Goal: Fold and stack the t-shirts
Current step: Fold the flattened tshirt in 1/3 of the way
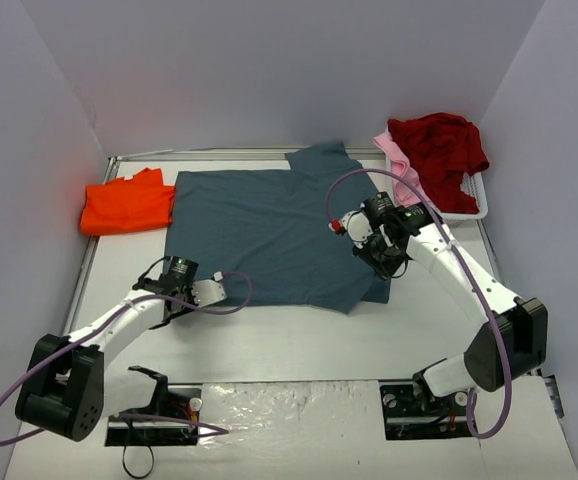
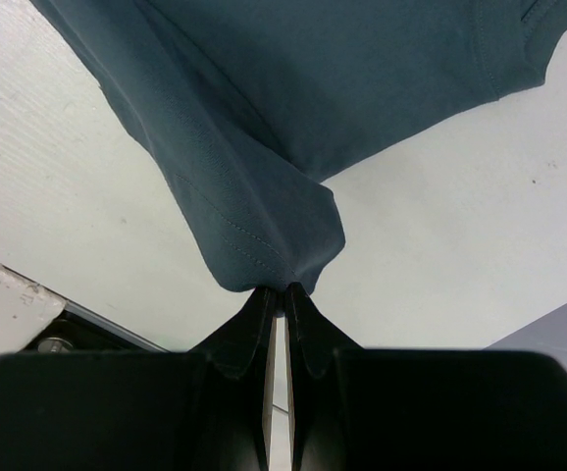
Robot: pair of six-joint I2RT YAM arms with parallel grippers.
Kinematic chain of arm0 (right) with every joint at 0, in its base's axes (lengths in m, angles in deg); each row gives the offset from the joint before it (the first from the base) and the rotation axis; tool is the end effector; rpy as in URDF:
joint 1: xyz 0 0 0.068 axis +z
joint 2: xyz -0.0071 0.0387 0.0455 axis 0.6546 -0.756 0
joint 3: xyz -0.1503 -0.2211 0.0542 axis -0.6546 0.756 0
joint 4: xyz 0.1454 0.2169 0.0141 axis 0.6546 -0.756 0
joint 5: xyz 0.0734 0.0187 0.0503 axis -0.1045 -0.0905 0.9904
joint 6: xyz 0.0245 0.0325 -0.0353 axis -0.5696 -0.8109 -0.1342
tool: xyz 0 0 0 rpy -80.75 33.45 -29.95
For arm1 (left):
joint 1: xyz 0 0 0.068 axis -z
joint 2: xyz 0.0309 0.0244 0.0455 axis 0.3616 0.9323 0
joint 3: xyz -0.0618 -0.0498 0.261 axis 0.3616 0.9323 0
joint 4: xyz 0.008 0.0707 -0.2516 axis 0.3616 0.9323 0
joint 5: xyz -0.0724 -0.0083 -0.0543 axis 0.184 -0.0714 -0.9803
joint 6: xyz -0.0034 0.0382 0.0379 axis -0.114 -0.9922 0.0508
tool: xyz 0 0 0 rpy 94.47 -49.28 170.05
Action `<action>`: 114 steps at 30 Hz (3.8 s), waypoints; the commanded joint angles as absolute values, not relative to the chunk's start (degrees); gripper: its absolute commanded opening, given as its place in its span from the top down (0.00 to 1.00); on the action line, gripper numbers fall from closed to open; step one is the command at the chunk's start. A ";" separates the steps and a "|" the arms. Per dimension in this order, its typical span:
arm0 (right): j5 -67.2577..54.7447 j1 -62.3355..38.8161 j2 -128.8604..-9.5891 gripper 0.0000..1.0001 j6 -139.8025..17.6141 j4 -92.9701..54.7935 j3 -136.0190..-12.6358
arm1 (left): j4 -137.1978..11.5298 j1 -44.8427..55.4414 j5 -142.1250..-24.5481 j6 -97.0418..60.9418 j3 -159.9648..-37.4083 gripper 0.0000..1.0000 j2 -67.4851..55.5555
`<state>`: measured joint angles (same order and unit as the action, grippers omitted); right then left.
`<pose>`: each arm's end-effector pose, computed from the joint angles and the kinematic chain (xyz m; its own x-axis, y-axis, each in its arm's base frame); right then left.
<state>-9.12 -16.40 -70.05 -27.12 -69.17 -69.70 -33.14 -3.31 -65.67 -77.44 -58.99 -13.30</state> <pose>0.2598 0.1216 0.2911 -0.5070 -0.7308 -0.4570 -0.7650 0.6258 -0.1521 0.1966 -0.0573 0.1673 -0.3977 0.8966 -0.1949 0.7858 0.4425 0.4322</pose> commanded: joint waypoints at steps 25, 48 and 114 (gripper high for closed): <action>-12.31 -16.28 -70.06 1.00 -26.86 -72.54 -72.69 | -37.70 -3.71 -59.79 -81.83 -58.77 0.98 -14.04; -13.55 -16.72 -76.91 1.00 -24.66 -74.04 -91.14 | -37.70 -3.71 -53.99 -80.26 -62.90 0.98 -19.85; -5.90 -19.00 -77.44 1.00 -22.99 -72.37 -83.60 | -24.51 -5.20 -69.19 -83.24 -65.98 0.98 -10.97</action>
<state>-6.94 -19.15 -79.52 -21.90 -70.98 -85.45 -26.88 -4.88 -68.49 -81.90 -66.42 -11.83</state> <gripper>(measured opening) 0.018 0.029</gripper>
